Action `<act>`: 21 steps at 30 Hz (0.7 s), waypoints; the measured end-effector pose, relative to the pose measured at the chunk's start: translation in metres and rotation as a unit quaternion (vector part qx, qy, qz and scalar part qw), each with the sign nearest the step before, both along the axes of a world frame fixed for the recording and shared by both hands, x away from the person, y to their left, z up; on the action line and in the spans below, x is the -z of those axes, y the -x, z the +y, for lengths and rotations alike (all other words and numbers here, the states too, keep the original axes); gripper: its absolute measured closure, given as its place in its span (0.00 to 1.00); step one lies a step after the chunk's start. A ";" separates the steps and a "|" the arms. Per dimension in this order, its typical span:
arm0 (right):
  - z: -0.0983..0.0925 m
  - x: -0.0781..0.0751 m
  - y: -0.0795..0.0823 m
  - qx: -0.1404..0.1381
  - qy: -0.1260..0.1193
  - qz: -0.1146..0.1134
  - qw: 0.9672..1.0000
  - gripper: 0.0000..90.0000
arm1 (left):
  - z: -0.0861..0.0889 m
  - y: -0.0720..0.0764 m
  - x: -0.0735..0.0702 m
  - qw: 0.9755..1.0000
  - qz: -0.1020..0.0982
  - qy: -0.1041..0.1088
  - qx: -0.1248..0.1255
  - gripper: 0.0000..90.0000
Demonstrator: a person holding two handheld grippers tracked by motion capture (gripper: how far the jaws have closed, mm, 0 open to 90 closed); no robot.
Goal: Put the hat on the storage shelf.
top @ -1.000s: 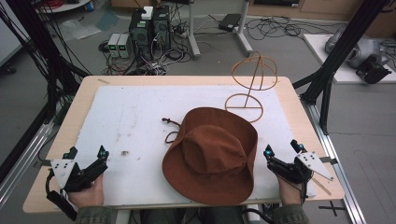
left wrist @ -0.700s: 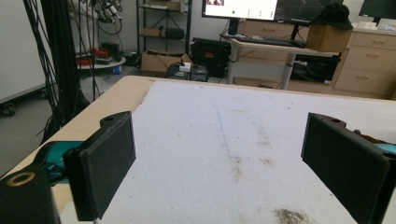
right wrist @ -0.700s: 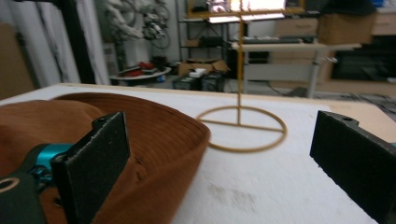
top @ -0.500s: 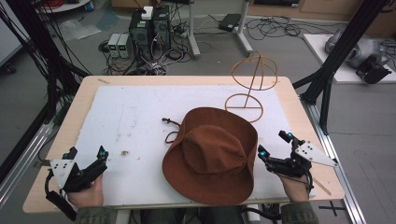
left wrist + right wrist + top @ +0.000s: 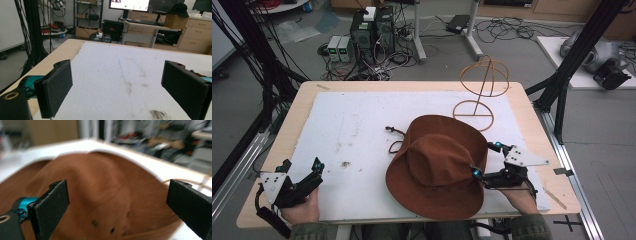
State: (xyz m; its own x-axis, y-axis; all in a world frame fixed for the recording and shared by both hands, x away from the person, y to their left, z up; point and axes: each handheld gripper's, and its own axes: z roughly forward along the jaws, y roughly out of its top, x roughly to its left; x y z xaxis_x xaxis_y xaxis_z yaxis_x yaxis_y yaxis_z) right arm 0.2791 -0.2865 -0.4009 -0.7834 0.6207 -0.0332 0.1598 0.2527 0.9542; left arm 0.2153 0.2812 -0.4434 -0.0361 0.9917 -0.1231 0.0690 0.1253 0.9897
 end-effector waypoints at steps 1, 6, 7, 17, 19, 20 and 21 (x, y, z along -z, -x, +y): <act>0.002 0.001 -0.001 -0.019 0.015 0.011 1.000 0.04 | 0.000 0.000 0.000 1.000 0.000 0.002 0.000 0.11; 0.016 0.006 -0.003 -0.076 0.113 0.030 0.990 0.04 | -0.002 -0.002 0.001 1.000 0.004 0.004 0.007 0.11; 0.019 0.007 -0.004 -0.077 0.124 0.034 0.989 0.04 | -0.003 -0.002 0.001 1.000 0.004 0.003 0.009 0.11; 0.036 0.021 -0.016 -0.092 0.157 0.058 0.982 0.15 | -0.007 -0.004 0.001 1.000 0.003 0.001 0.017 0.12; 0.030 0.021 -0.017 -0.107 0.137 0.069 0.982 0.42 | -0.007 -0.004 0.001 1.000 0.004 0.002 0.016 0.12; 0.028 0.022 -0.017 -0.103 0.134 0.071 0.983 0.50 | -0.007 -0.004 0.001 1.000 0.004 0.002 0.016 0.12; 0.026 0.024 -0.017 -0.101 0.135 0.076 0.983 0.60 | -0.006 -0.004 0.002 1.000 0.004 0.003 0.017 0.12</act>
State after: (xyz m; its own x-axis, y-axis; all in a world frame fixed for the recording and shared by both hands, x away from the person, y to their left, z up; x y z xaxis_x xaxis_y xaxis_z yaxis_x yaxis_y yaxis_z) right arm 0.2965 -0.2604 -0.4249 -0.8985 0.4362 -0.0493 0.2151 0.5355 0.8167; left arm 0.2194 0.2752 -0.4451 -0.0032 0.9916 -0.1292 0.0822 0.1290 0.9882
